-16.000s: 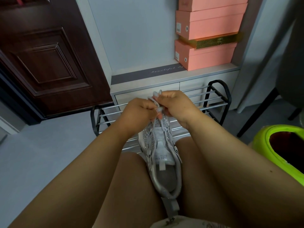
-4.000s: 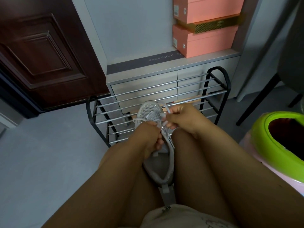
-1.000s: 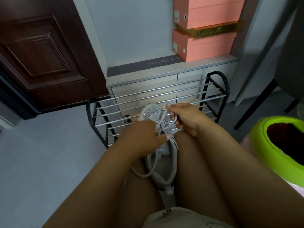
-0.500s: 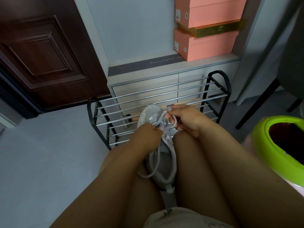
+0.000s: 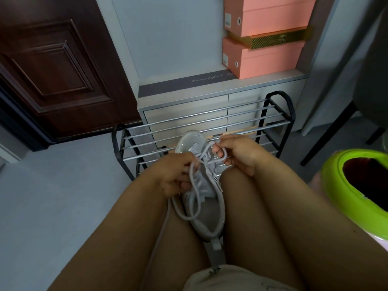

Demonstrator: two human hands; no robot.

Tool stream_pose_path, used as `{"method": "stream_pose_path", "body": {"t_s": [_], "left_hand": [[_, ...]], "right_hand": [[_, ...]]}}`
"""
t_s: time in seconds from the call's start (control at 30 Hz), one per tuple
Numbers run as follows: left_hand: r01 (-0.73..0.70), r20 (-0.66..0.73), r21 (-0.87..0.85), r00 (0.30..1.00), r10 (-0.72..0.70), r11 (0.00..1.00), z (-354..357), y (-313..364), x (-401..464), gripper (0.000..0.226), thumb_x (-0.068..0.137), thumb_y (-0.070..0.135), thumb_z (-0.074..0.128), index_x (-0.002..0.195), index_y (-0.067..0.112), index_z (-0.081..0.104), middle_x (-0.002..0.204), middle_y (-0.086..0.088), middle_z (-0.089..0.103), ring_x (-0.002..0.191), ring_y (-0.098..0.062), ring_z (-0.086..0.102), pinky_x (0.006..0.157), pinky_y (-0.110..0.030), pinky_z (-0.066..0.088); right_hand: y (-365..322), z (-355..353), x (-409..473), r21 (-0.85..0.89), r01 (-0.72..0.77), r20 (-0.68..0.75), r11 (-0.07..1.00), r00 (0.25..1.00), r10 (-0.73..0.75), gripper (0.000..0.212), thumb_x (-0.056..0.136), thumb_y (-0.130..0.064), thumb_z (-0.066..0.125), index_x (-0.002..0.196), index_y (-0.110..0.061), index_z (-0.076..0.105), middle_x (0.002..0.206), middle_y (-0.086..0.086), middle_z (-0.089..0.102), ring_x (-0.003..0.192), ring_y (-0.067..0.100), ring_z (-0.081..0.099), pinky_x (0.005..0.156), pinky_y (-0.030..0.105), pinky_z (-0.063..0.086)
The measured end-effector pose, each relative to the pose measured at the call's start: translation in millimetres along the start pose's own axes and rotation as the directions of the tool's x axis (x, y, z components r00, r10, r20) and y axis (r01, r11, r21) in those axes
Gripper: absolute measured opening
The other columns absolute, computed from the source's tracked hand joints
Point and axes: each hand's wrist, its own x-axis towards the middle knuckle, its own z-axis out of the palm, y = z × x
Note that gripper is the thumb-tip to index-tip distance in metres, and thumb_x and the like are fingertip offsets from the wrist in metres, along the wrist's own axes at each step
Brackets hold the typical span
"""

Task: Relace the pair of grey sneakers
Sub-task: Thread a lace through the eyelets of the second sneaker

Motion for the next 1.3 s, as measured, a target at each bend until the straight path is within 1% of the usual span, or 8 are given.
{"method": "stream_pose_path", "body": {"t_s": [0.2, 0.43, 0.6, 0.73, 0.9, 0.97, 1.1, 1.3], "left_hand": [[-0.048, 0.204, -0.422, 0.968, 0.146, 0.905, -37.1, 31.3, -27.4, 0.021, 0.071, 0.022, 0.044, 0.051, 0.02, 0.049, 0.044, 0.012, 0.019, 0.031, -0.004, 0.013, 0.034, -0.016, 0.02], [-0.163, 0.225, -0.506, 0.923, 0.312, 0.847, -49.2, 40.0, -51.3, 0.027, 0.082, 0.03, 0.043, 0.059, 0.022, 0.054, 0.054, 0.012, 0.016, 0.036, -0.005, 0.014, 0.033, -0.013, 0.021], [-0.32, 0.112, -0.547, 0.888, 0.446, 0.774, -54.4, 50.9, -61.4, 0.022, 0.087, 0.032, 0.046, 0.07, 0.023, 0.056, 0.049, 0.01, 0.027, 0.037, -0.005, 0.019, 0.033, -0.013, 0.02], [-0.416, -0.02, -0.423, 0.893, 0.45, 0.805, -36.5, 50.9, -58.4, 0.015, 0.086, 0.03, 0.05, 0.078, 0.018, 0.057, 0.053, 0.01, 0.038, 0.035, -0.003, 0.029, 0.032, -0.012, 0.022], [-0.474, -0.031, -0.404, 0.862, 0.506, 0.782, -18.5, 55.3, -53.4, 0.012, 0.084, 0.026, 0.055, 0.079, 0.018, 0.062, 0.061, 0.009, 0.045, 0.041, -0.002, 0.033, 0.035, -0.013, 0.026], [-0.491, -0.052, -0.442, 0.849, 0.525, 0.751, -22.6, 57.5, -53.6, 0.012, 0.085, 0.028, 0.054, 0.08, 0.019, 0.061, 0.065, 0.009, 0.047, 0.043, -0.002, 0.036, 0.037, -0.013, 0.027], [-0.509, -0.126, -0.558, 0.833, 0.539, 0.656, -36.2, 52.1, -55.6, 0.013, 0.086, 0.033, 0.051, 0.081, 0.022, 0.057, 0.077, 0.009, 0.049, 0.051, -0.001, 0.038, 0.044, -0.011, 0.03], [-0.533, -0.198, -0.639, 0.81, 0.551, 0.554, -51.5, 56.8, -63.6, 0.019, 0.093, 0.027, 0.046, 0.083, 0.019, 0.06, 0.069, 0.01, 0.055, 0.043, -0.002, 0.035, 0.039, -0.01, 0.028]], "right_hand": [[-0.7, 3.1, -0.4, -0.197, 0.001, 0.055, 0.98, 0.998, 0.01, 0.02, 0.082, 0.004, 0.052, 0.068, -0.01, 0.057, 0.059, 0.004, 0.052, 0.051, 0.012, 0.043, 0.045, 0.019, 0.033], [-3.1, 5.1, -2.5, -0.173, 0.012, -0.031, 0.985, 0.999, -0.018, 0.018, 0.084, -0.004, 0.057, 0.07, -0.014, 0.055, 0.056, 0.001, 0.05, 0.049, 0.012, 0.041, 0.045, 0.021, 0.028], [-10.1, 7.5, -9.8, -0.198, 0.057, -0.027, 0.979, 0.998, -0.064, 0.017, 0.085, -0.007, 0.059, 0.069, -0.013, 0.057, 0.06, 0.004, 0.05, 0.049, 0.013, 0.04, 0.048, 0.024, 0.025], [-25.7, 14.0, -26.2, -0.2, 0.188, 0.224, 0.961, 0.964, -0.142, 0.016, 0.089, -0.019, 0.059, 0.088, -0.004, 0.066, 0.065, 0.001, 0.056, 0.049, 0.01, 0.045, 0.049, 0.022, 0.032], [-30.2, 38.5, -41.0, -0.276, 0.303, 0.48, 0.912, 0.866, -0.142, 0.016, 0.088, -0.013, 0.063, 0.1, -0.025, 0.065, 0.08, 0.01, 0.064, 0.063, 0.013, 0.052, 0.055, 0.019, 0.042], [-28.7, 38.9, -40.5, -0.402, 0.333, 0.453, 0.853, 0.882, -0.13, 0.019, 0.086, -0.015, 0.067, 0.103, -0.021, 0.066, 0.09, 0.016, 0.066, 0.07, 0.013, 0.057, 0.061, 0.021, 0.045], [-28.9, 31.5, -37.3, -0.624, 0.272, 0.287, 0.733, 0.952, -0.109, 0.012, 0.083, -0.012, 0.063, 0.092, -0.019, 0.066, 0.079, -0.004, 0.064, 0.062, 0.004, 0.059, 0.05, 0.014, 0.046], [-30.1, 34.5, -32.7, -0.832, 0.195, 0.207, 0.519, 0.978, -0.035, 0.019, 0.086, -0.014, 0.055, 0.093, -0.013, 0.072, 0.094, 0.007, 0.069, 0.087, 0.022, 0.063, 0.079, 0.033, 0.053]]}}
